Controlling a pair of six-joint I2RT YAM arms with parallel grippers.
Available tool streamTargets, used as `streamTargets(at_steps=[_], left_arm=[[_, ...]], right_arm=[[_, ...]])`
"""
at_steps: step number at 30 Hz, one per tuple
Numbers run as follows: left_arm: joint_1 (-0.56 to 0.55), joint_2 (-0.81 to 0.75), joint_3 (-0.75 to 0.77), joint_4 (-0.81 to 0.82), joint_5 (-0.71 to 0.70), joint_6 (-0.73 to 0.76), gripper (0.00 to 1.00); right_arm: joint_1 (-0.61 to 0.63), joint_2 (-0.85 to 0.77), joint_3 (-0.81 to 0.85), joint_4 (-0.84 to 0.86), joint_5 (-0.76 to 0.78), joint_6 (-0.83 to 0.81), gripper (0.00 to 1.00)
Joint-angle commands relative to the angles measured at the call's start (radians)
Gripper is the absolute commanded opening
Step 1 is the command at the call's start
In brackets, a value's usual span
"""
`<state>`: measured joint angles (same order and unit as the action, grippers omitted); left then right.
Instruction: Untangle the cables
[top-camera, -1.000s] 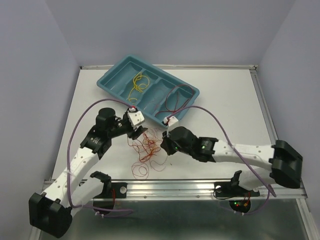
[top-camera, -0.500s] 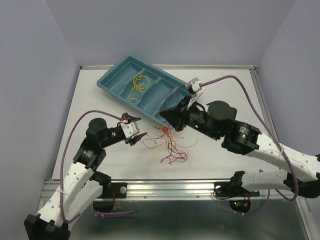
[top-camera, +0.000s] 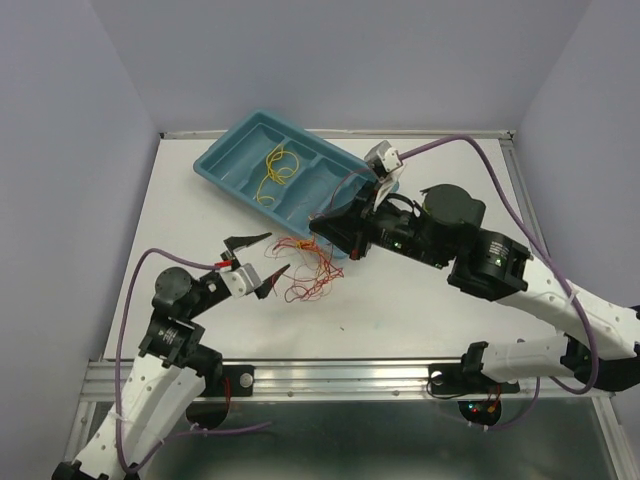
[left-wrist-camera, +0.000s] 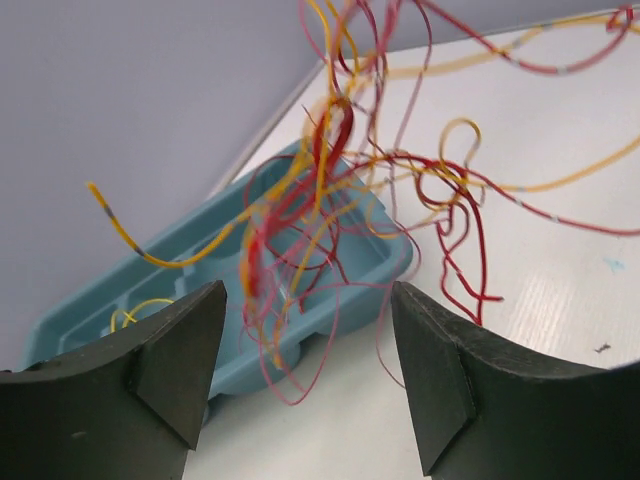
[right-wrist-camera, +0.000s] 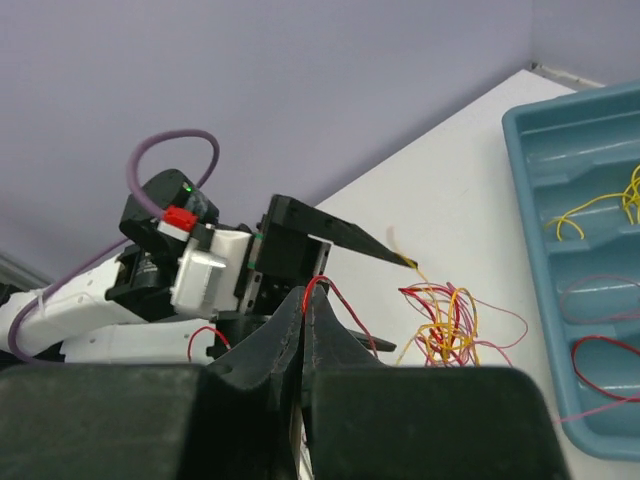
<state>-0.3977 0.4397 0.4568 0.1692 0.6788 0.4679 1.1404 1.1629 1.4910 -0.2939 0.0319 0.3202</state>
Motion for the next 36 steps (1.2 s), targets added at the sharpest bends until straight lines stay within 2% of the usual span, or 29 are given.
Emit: streamTargets(at_steps=[1, 7, 10, 18, 31, 36], left_arm=[[0.0, -0.07, -0.046, 0.193, -0.003, -0.061, 0.8], [-0.024, 0.002, -0.027, 0.19, 0.034, -0.034, 0.79], [-0.039, 0.034, -0.02, 0.153, 0.103, 0.001, 0.78], [-0.073, 0.119, 0.008, 0.129, 0.136, 0.003, 0.76], [-0.075, 0.064, 0.008, 0.05, 0.272, 0.035, 0.76], [-0.075, 0.05, 0.005, 0.061, 0.28, 0.026, 0.77]], right_arm=[[0.002, 0.026, 0.055, -0.008, -0.085, -0.013, 0.0], [0.002, 0.081, 0.097, -0.004, -0.125, -0.001, 0.0], [0.002, 0.087, 0.112, 0.002, -0.128, 0.0, 0.0], [0.002, 0.09, 0.163, 0.007, -0.145, 0.029, 0.01], [0.002, 0.075, 0.178, 0.01, -0.136, 0.028, 0.01], [0.002, 0.084, 0.184, 0.009, -0.156, 0.033, 0.0]])
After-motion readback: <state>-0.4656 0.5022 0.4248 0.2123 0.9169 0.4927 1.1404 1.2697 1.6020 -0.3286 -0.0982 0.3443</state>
